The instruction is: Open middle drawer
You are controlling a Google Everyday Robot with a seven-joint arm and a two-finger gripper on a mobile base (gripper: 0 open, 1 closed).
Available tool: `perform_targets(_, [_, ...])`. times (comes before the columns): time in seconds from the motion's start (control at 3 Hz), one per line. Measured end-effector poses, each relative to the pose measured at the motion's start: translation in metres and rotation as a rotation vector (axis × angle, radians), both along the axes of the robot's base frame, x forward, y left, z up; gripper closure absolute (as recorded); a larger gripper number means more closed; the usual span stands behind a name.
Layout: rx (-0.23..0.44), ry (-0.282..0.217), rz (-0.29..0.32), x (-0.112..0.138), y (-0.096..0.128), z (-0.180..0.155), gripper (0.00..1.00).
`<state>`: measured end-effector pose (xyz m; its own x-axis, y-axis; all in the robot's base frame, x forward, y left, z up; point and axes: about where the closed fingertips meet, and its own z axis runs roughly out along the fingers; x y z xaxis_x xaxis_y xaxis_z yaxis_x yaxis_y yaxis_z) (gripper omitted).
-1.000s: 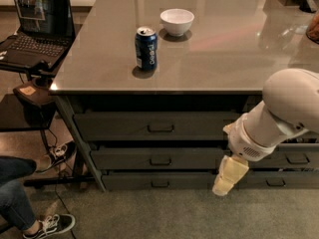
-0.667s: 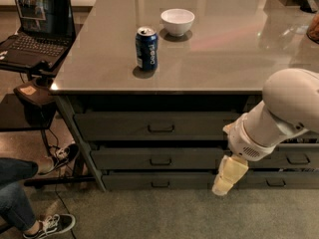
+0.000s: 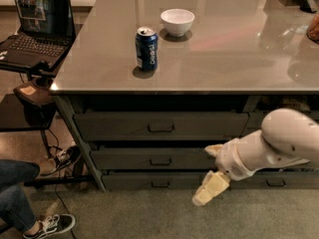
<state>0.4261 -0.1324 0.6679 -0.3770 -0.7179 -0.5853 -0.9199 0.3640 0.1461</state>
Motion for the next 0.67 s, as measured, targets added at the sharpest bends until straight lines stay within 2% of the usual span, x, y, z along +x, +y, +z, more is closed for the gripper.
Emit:
perform_targets(0.33, [0.189,0.039,-0.046,0.022,0.03,-0.043,0.0])
perform_targets(0.67, [0.216,0.085,-0.049,0.017,0.035,-0.064,0.0])
